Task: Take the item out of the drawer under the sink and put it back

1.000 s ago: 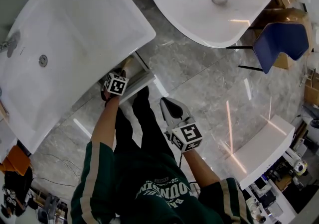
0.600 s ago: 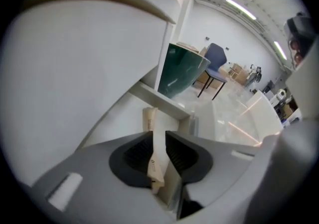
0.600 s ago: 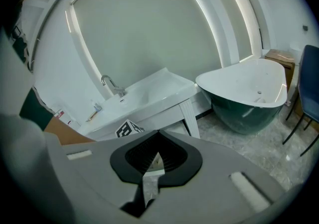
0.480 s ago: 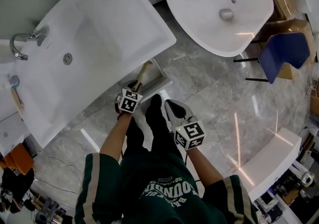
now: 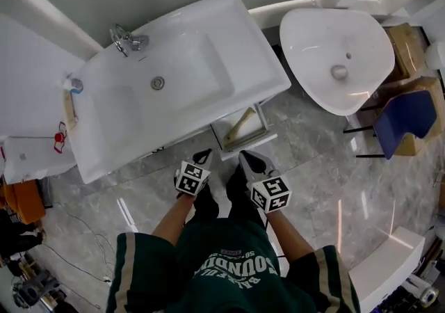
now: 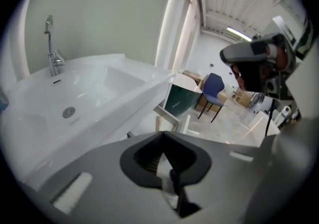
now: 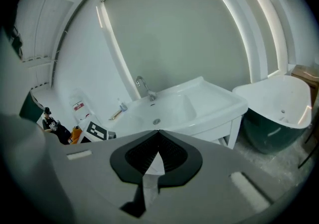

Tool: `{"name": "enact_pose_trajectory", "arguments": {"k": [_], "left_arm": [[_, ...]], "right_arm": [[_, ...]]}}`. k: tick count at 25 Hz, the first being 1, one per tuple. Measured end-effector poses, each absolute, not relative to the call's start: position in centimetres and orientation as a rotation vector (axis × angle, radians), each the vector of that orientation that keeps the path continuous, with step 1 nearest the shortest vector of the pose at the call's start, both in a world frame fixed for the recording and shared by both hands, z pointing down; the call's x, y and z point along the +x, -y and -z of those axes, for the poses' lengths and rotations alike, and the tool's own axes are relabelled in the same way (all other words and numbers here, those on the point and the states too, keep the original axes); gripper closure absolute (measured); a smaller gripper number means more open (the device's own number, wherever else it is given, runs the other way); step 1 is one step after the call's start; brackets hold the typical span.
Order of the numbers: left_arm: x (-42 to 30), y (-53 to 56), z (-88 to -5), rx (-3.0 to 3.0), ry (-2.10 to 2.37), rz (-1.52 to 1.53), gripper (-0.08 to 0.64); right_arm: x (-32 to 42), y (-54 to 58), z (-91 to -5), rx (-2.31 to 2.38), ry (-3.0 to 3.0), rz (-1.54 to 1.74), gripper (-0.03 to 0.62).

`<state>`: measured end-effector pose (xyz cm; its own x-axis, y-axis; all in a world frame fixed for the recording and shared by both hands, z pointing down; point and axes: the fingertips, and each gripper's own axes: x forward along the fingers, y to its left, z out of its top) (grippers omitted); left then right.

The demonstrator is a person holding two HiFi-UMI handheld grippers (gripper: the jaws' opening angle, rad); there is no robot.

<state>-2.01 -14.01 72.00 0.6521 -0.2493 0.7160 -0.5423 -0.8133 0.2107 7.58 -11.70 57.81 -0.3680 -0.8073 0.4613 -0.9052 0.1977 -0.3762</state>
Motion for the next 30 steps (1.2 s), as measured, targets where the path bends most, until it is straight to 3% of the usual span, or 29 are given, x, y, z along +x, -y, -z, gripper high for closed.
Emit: {"name": "enact_pose_trajectory", "arguments": {"k": [16,30], "left_arm": [[-20.9,18.6,-51.0,2.680,1.066,-0.546,0.511],[-28.1,19.1,-43.0,2.733,1.292,-0.340,0.511]], "right_arm": [[-8.1,17.5,-43.4,1.499,2.603,-0.437,0.592],[-10.5,18.2,-36.9,1.533,2.677,-0.218,0.592]]}}
